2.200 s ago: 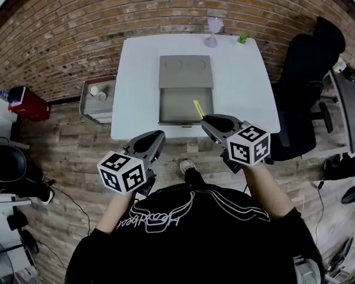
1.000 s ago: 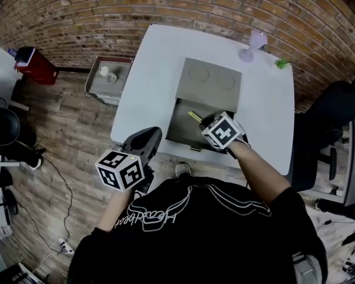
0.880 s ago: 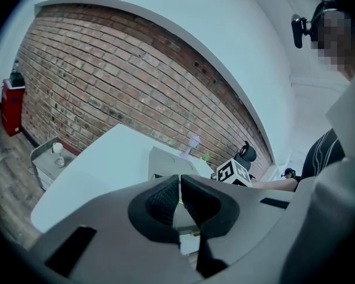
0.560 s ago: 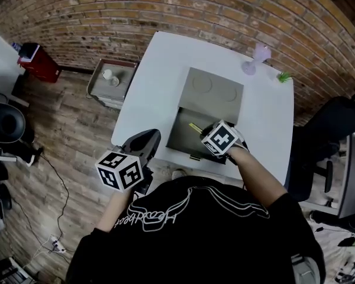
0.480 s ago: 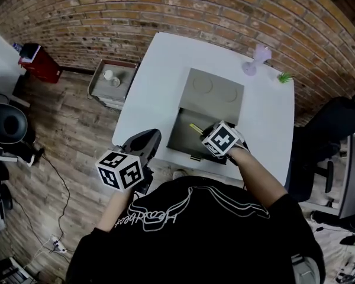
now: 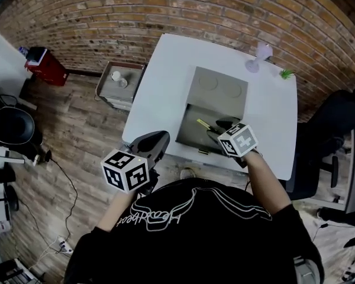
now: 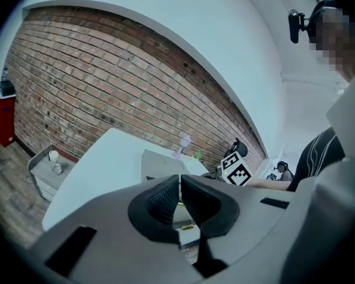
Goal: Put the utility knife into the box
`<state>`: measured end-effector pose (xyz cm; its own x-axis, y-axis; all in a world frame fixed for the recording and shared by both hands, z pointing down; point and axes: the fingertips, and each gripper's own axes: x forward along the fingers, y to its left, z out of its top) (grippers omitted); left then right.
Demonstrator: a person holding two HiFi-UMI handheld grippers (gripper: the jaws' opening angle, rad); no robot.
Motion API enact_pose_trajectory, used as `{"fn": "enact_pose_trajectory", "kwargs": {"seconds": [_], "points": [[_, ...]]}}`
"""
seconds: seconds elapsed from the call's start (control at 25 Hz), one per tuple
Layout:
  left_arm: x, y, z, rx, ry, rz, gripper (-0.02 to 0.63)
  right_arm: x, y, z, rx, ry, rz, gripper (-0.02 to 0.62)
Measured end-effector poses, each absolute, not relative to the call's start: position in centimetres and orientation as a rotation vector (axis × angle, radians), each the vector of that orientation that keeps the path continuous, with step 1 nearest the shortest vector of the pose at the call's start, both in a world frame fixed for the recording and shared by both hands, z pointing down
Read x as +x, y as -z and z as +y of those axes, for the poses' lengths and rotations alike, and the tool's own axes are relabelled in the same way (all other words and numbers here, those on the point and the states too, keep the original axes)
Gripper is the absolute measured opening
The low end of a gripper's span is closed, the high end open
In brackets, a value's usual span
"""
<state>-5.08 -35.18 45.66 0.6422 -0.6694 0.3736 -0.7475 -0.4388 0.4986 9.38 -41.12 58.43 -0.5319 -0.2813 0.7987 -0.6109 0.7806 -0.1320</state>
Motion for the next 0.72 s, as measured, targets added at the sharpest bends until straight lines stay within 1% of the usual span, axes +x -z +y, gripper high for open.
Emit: {"fn": "enact_pose_trajectory", "kwargs": {"seconds": [0.08,0.16,0.2,0.28,0.56,0.72], "points": [[-5.4,-44.5,-34.5,2.23,-0.15,-1.091,0.037,8.2,-55.1,-40.2,0.684,-0.578,-2.278,0.163],[-5.3,-43.6,-34.0,2.247,-0.149,-1.081,0.037,7.0,-51.7,-39.1,0.703,-0.62,-2.423,0.079],[-5.2,-43.2,-33.7,2.258,-0.153,-1.071,0.037,6.5,-50.2,-38.4,0.713,-0.639,-2.486,0.06],[-4.7,-42.4,-33.0,2.283,-0.159,-1.047,0.037,5.9,-47.6,-36.9,0.724,-0.676,-2.591,0.002],[-2.5,-40.1,-30.2,2.368,-0.157,-0.953,0.037,5.6,-40.1,-31.5,0.674,-0.787,-2.9,0.002],[-1.2,-38.8,-29.0,2.417,-0.134,-0.894,0.037,6.5,-38.1,-29.8,0.736,-0.777,-2.978,0.002]]}}
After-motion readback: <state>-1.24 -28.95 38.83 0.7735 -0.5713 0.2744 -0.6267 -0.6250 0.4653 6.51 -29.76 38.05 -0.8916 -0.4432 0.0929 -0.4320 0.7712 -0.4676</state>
